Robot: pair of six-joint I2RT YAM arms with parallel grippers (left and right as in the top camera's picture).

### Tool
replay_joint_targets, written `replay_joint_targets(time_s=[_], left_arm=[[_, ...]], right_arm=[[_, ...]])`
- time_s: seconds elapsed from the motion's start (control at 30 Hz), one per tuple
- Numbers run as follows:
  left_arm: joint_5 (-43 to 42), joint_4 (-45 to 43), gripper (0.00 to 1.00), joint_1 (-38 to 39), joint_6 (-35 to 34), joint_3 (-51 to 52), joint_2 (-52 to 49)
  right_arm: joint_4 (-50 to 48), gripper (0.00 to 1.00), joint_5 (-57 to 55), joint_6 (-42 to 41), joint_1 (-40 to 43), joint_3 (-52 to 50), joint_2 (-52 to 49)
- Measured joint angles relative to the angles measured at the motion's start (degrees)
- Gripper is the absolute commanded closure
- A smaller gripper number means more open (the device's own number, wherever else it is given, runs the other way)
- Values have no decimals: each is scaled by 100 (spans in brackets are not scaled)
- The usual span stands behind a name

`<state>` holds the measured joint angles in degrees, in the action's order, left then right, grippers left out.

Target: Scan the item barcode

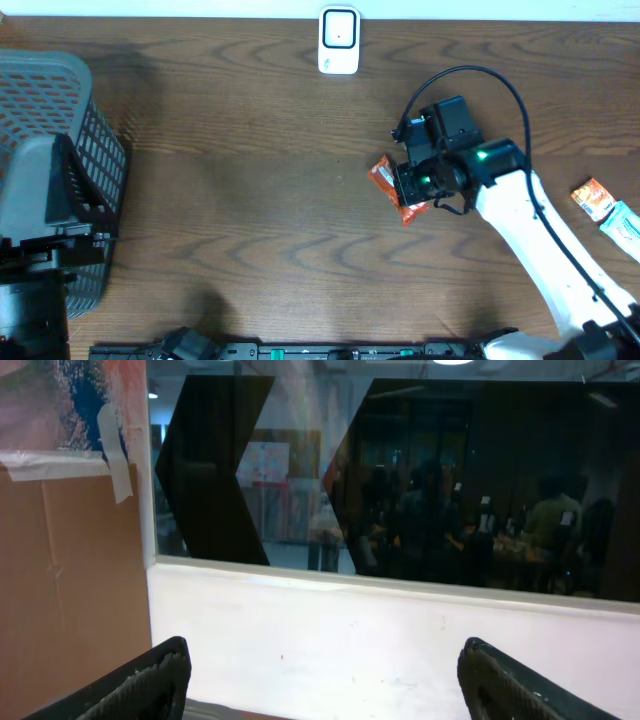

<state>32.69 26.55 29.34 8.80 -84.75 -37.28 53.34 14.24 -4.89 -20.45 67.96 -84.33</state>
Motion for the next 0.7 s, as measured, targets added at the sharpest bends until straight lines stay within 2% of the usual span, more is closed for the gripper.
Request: replay_joint_targets(time_s=[0.23,0.27,0.3,0.33,0.57,0.7], left_arm=[[2,2,14,0,0,0,0],[0,2,14,0,0,0,0],[0,2,14,0,-2,-2,0],[0,0,14,0,0,0,0],[0,2,14,0,0,0,0],[0,0,14,0,0,0,0]], right_arm=[[26,99,144,293,-7,0,168],[28,89,140,313,-7,0,168],[33,57,116,315,-7,0,168],[57,2,83,313,-7,0,166],[590,1,-125,267,-7,-118,33],[634,1,-280,-39,-7,-619,35]])
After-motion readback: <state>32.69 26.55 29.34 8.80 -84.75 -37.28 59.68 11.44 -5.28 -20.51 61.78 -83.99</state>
